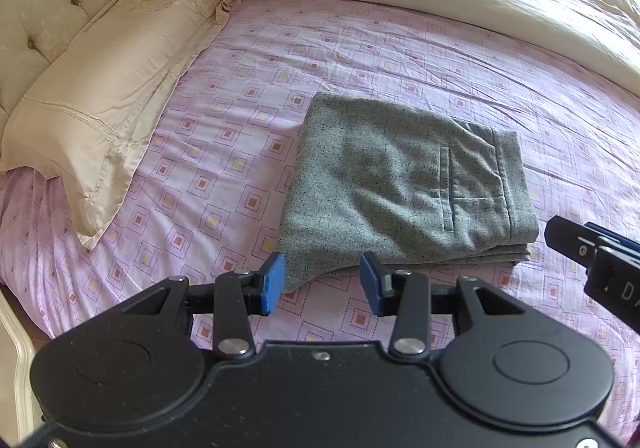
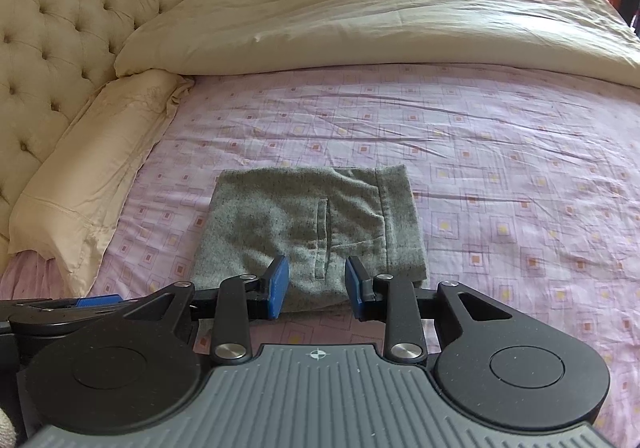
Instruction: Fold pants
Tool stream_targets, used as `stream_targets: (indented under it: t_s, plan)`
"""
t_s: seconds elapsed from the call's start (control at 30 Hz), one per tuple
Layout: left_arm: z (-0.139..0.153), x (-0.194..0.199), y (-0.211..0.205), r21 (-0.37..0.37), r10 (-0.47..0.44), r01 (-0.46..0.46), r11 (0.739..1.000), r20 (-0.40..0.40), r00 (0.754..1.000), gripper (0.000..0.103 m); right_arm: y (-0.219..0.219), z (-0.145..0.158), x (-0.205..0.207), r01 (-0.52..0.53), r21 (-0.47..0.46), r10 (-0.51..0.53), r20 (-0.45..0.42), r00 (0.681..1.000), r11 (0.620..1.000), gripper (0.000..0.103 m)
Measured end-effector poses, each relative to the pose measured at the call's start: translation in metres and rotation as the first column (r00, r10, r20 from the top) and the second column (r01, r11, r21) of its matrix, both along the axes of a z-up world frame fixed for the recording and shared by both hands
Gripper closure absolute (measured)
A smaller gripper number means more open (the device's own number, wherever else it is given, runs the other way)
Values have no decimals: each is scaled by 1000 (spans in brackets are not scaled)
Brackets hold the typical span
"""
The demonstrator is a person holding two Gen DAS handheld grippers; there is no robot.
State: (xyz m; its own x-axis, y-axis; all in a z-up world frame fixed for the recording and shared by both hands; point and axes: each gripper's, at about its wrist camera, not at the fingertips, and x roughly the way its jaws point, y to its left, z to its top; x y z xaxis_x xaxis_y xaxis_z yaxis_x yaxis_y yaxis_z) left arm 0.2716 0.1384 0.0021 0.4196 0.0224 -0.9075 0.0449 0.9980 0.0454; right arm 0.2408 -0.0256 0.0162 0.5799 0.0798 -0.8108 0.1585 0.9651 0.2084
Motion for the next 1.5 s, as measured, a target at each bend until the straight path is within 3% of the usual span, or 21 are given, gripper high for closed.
stream_targets:
  t_s: [1.5]
  plan:
    - [-4,8,1,14,-22,22,1000,1,1000,52,3,-9,5,-27,-13,27,-37,999,1000,73]
